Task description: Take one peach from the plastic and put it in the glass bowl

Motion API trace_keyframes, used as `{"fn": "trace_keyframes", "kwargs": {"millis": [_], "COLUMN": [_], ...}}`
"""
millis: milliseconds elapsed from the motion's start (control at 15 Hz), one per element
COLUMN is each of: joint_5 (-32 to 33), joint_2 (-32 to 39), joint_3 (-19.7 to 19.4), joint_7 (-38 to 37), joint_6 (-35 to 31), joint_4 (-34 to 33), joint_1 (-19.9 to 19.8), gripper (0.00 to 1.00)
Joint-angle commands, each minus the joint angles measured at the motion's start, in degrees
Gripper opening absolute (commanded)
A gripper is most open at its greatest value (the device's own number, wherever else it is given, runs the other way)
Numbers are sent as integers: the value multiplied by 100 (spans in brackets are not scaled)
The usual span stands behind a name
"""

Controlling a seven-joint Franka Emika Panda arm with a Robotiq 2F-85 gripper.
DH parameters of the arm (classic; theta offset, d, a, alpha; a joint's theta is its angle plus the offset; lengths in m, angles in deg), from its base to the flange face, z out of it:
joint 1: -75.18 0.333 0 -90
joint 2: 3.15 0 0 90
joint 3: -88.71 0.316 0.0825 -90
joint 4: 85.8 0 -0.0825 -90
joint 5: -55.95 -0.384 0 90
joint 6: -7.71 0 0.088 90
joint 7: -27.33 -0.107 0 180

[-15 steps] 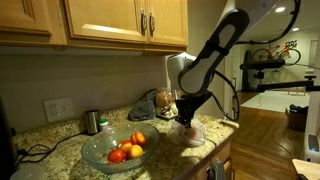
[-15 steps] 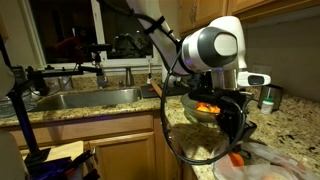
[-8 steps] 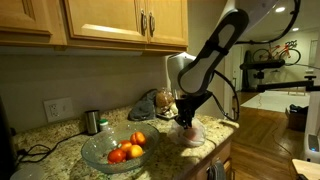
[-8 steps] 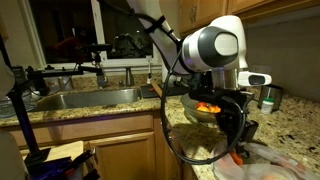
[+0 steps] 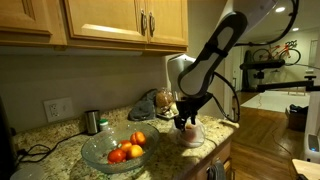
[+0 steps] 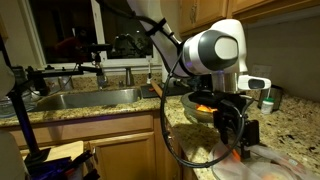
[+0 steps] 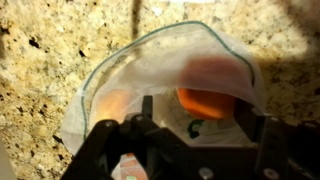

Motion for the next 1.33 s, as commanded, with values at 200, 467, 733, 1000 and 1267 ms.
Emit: {"fn": "trace_keyframes", "kwargs": {"millis": [200, 467, 733, 1000, 1267], "joint_5": [-162, -206, -237, -423, -578], "joint_2": [46, 57, 99, 236, 388], "joint_3": [-18, -16, -15, 47, 41], "joint_7": [177, 188, 220, 474, 705], "joint_6": [45, 49, 33, 17, 60], "joint_4": [-4, -12, -37, -116, -212], "joint_1": [-67, -86, -98, -166, -164], "gripper": [100, 100, 100, 100, 100]}}
